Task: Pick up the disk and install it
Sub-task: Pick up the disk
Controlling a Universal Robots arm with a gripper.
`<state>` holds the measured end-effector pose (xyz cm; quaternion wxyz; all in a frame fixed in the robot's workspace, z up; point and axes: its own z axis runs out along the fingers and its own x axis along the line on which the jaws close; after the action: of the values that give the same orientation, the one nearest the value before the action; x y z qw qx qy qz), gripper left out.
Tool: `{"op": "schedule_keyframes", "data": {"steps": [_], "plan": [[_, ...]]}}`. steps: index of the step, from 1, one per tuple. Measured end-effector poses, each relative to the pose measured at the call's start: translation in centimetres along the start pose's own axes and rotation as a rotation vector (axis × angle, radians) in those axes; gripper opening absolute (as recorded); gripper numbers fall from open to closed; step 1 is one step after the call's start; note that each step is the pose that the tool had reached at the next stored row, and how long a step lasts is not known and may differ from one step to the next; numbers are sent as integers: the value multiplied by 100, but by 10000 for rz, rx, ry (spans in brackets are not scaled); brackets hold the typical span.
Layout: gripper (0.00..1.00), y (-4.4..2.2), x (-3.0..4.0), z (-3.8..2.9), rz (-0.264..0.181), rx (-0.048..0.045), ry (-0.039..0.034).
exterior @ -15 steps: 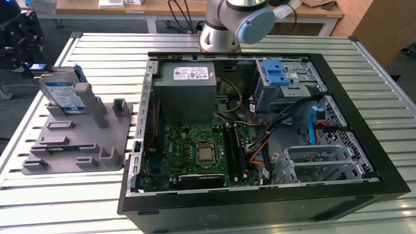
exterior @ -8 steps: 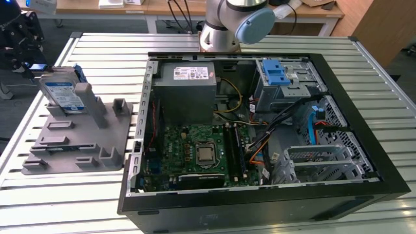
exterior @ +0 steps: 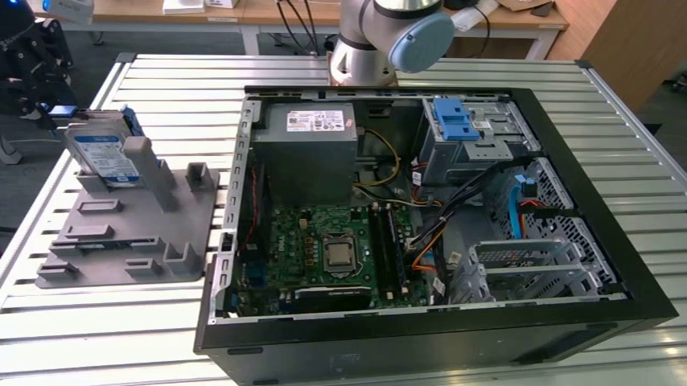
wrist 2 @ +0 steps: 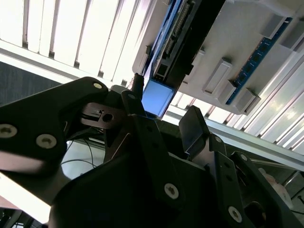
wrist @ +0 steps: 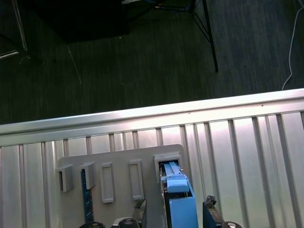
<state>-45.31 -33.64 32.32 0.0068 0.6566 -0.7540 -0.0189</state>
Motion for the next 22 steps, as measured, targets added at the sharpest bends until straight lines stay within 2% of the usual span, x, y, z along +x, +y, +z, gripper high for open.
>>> {"op": "schedule_keyframes", "data": {"steps": [5,10,15,22], "plan": [[57,0,0,8,-6,146,-40],[57,0,0,25,-34,152,-48],[57,3,2,83,-558,146,-34],[57,1,3,156,-578,150,-43]]}}
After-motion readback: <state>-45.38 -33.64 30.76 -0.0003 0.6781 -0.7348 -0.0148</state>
